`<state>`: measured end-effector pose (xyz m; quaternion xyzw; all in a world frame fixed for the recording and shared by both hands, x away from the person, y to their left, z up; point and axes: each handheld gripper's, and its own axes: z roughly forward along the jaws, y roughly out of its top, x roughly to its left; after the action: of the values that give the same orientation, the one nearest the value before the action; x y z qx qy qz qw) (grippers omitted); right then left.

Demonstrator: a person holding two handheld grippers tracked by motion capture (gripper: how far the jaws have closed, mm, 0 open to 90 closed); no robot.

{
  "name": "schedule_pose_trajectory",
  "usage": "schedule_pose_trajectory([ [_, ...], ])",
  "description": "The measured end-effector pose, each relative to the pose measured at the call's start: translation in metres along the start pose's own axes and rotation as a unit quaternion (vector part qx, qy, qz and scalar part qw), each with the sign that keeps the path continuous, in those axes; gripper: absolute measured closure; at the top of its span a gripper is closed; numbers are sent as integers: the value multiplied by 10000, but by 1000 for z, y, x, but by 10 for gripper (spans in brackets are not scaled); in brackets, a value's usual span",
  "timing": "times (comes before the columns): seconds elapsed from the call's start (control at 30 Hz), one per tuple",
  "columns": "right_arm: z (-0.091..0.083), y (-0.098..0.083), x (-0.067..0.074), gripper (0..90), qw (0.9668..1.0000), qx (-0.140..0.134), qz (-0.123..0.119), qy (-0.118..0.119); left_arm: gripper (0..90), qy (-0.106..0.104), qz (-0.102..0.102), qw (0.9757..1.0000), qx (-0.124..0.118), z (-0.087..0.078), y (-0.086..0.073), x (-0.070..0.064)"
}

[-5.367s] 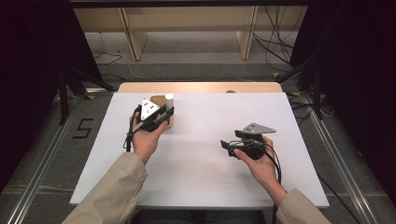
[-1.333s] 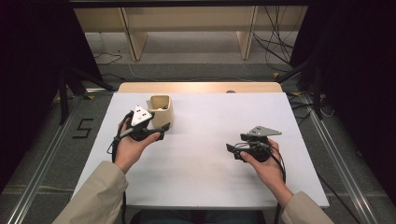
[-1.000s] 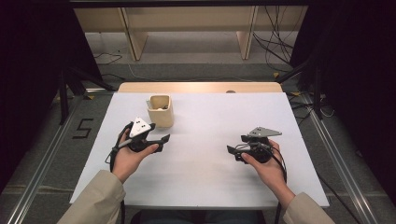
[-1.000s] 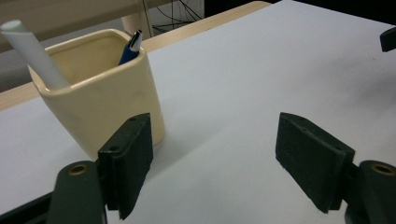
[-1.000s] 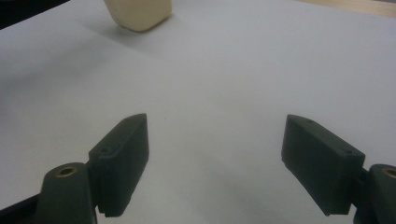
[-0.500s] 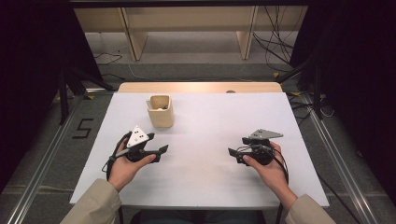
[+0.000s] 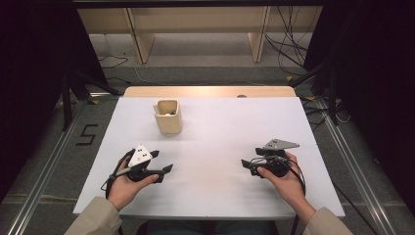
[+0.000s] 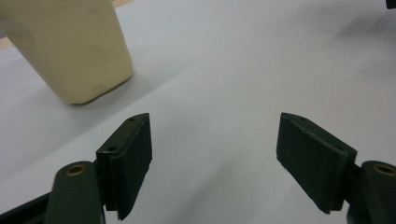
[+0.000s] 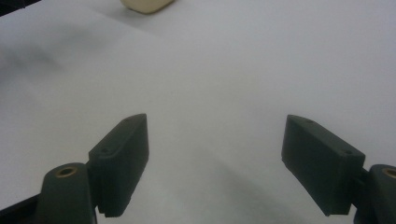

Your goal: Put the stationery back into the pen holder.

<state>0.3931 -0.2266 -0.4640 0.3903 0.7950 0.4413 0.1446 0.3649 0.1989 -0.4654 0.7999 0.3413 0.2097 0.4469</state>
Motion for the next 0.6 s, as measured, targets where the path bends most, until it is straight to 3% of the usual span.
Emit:
schedule_pose_trajectory([
  [0.4, -4, -6, 2, 229, 9999, 28, -30, 106, 252, -29, -57, 9998, 168, 0, -17, -4],
  [0.6, -1, -8, 1, 213, 9998, 134, -50, 124, 222, 85, -134, 9995, 264, 1, -22, -1],
])
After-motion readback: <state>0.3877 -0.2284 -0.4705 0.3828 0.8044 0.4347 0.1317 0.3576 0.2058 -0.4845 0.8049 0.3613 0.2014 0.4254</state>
